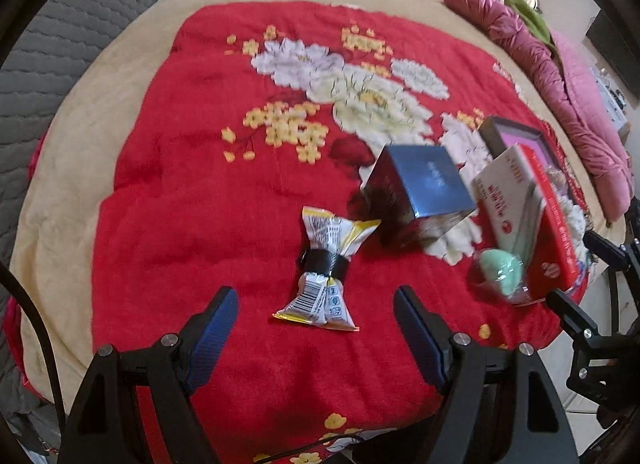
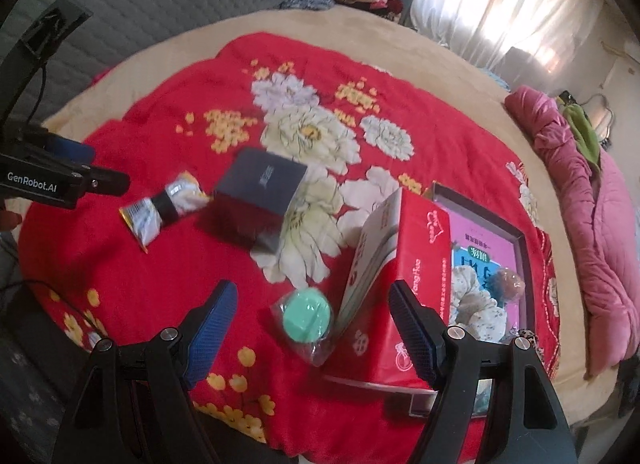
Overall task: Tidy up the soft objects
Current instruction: 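Grasp the wrapped snack bag with the left tool while the right tool grasps the mint-green sponge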
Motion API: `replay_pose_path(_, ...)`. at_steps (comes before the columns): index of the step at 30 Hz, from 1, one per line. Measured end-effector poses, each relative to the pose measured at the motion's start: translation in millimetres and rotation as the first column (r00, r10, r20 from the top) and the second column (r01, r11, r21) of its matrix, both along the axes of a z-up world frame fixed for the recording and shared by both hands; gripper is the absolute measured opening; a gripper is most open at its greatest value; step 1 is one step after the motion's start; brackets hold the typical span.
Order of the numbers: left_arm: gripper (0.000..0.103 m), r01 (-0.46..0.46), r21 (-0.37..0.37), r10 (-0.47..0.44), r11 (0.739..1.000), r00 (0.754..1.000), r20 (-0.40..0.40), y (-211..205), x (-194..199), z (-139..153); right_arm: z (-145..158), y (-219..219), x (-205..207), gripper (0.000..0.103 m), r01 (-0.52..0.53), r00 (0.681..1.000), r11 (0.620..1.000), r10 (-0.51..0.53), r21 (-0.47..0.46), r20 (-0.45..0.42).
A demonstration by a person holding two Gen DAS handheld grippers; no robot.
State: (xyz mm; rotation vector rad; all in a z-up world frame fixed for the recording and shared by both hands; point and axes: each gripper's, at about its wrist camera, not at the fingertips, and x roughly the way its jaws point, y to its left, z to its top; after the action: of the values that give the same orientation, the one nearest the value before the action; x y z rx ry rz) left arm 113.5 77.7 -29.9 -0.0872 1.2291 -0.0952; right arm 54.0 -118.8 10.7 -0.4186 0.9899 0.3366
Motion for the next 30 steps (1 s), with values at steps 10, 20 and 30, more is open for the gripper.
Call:
replay_pose_path(10,0.08,-0.008,-0.005,0.007,1.0,0.996,-0.093,-5.2,13.8,-43.1,-49.1,23.7,7.7,0.079,-0.125,0.992,0.965,0.114,-0.229,-0.063)
replay_pose_path(20,0.08,-0.015,-0.007,0.014,1.0,0.989,-0.145,-10.9,33.0,-65.5,-95.6,40.1,13.6,0.073,-0.24,0.971,0.868,0.202,-0.436,-0.132)
replay_pose_path(30,0.079,-0.054,-0.047,0.043,0.997,0.977,-0.208,-8.5,50.5,-90.3,-108.8,34.6,29.4,0.045,-0.221,0.971,0.898,0.167,-0.381,-0.17)
